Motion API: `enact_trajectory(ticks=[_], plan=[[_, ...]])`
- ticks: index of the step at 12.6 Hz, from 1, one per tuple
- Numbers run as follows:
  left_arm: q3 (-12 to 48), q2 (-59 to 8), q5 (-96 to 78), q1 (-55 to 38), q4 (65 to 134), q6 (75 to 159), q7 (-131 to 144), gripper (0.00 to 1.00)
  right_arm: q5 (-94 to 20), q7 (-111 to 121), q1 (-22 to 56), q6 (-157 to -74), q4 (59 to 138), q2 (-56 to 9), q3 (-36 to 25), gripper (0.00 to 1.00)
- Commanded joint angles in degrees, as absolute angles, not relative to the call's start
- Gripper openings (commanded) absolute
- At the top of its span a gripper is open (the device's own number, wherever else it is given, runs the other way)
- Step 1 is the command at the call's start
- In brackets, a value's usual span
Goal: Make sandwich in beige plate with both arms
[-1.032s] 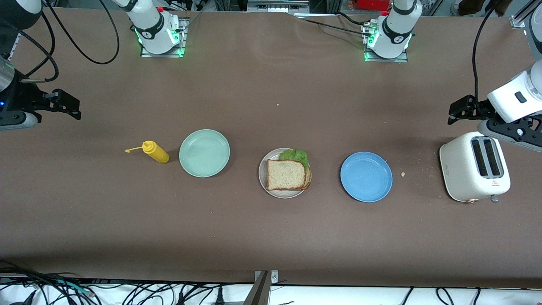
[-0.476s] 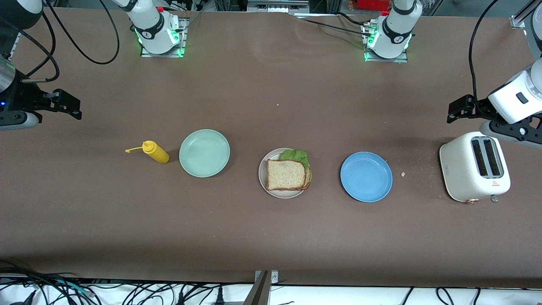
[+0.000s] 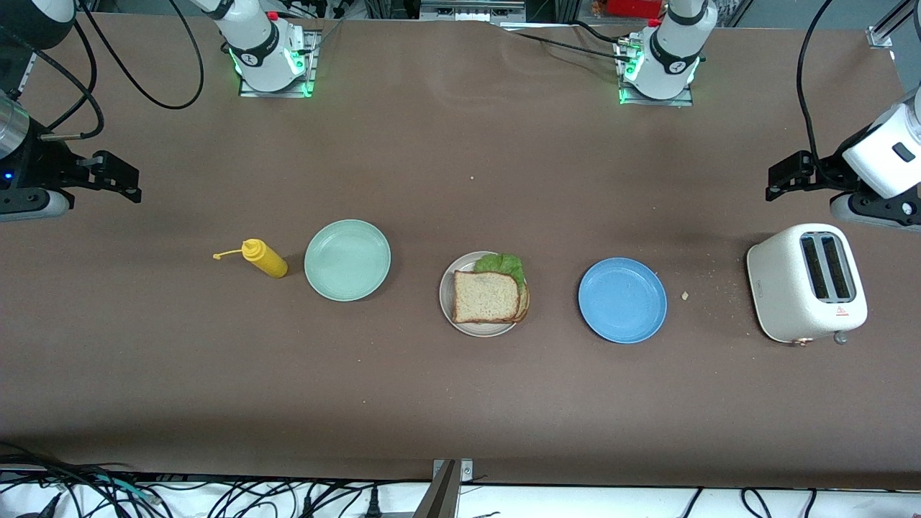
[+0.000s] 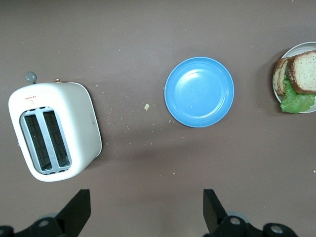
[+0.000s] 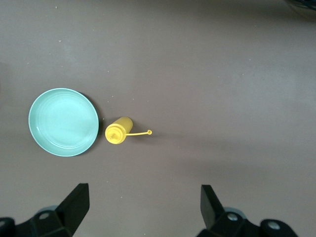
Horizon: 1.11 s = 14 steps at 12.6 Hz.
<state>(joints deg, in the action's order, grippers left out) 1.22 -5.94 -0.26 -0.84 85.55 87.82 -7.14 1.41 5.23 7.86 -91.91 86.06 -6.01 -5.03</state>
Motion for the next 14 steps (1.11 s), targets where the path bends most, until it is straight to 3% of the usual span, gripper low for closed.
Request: enact_trajectory(ticks=[1, 14], plan=[[2.02, -3.26, 0.97, -0.7, 87.27, 87.71, -6.77, 1.0, -1.74, 5.19, 8.26, -89.83, 85.34, -4.93, -4.66, 1.0], [2.81, -1.76, 1.14, -0.62, 89.3, 88.68, -10.72, 1.0, -1.76, 5.27, 8.17, -87.89, 86.04, -4.22, -4.13, 1.0]])
